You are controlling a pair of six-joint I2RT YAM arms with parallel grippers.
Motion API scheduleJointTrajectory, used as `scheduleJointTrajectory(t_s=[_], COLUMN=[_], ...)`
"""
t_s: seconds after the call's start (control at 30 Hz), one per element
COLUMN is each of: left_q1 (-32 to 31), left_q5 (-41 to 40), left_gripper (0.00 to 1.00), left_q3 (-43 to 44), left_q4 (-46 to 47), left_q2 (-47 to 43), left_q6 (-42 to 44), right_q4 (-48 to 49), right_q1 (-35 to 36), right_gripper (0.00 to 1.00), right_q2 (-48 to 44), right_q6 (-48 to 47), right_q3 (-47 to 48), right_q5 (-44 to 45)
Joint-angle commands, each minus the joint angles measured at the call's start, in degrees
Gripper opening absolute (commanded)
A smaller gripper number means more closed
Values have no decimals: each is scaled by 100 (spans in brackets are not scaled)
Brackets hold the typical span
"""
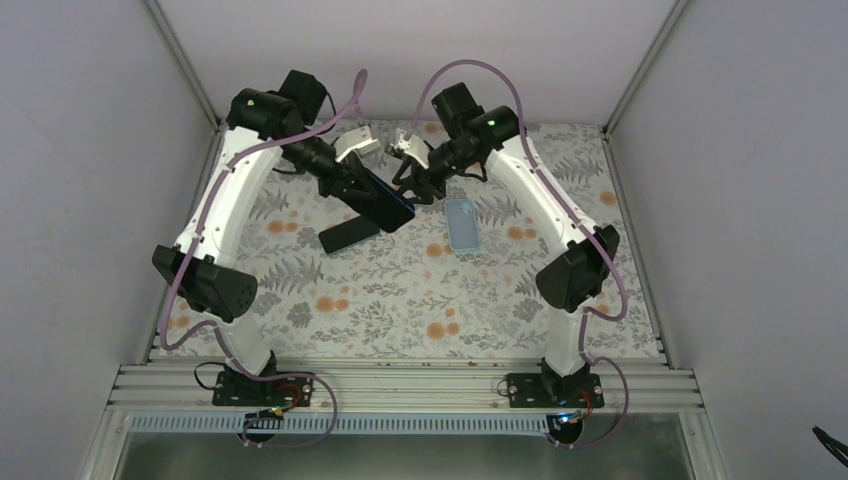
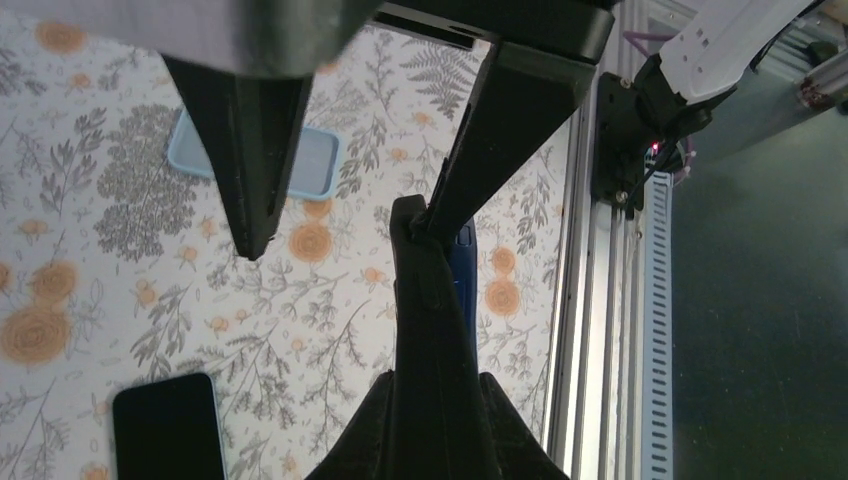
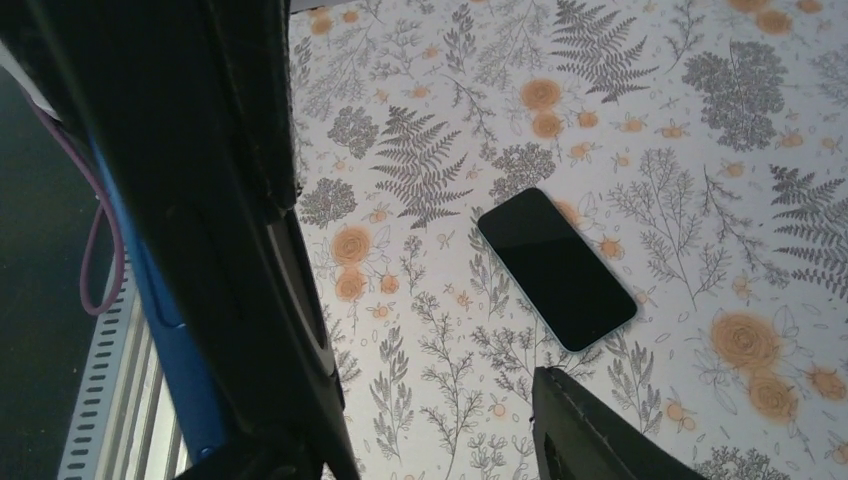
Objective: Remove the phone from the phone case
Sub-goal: Remove the phone case from the phone.
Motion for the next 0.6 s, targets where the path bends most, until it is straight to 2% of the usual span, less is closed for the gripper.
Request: scheduleJointTrajectory(t_s=[0.0, 0.13, 0.23, 0.3, 0.4, 0.47, 0.57], left_q1=[-136, -108, -109, -111, -108, -111, -111], left_q5=[769, 716, 644, 578, 498, 552, 393], left_gripper=[2, 2, 2, 6, 22, 37, 58], left_q3=[474, 746, 1012, 1056, 1017, 979, 450], left_q4=[2823, 2651, 2345, 2122, 1625, 1282, 1263], left_q2=[521, 551, 576, 545, 466, 389, -130], left_q6=[-609, -666, -632, -533, -305, -140, -64], right_q4=[12, 87, 654, 1103, 1409, 1473, 1586], right_q1=[1579, 1518, 1363, 1145, 743, 451, -66], right_gripper=[45, 29, 6, 3, 3, 3, 3], right_q2=[-170, -425, -861, -1134, -1302, -1337, -1398], right_q6=[26, -19, 171, 453, 718, 850, 969], right_q3=[207, -225, -947, -1332, -1518, -1544, -1661], right_q5=[-2471, -2155, -1891, -1817, -1816, -1756, -1755])
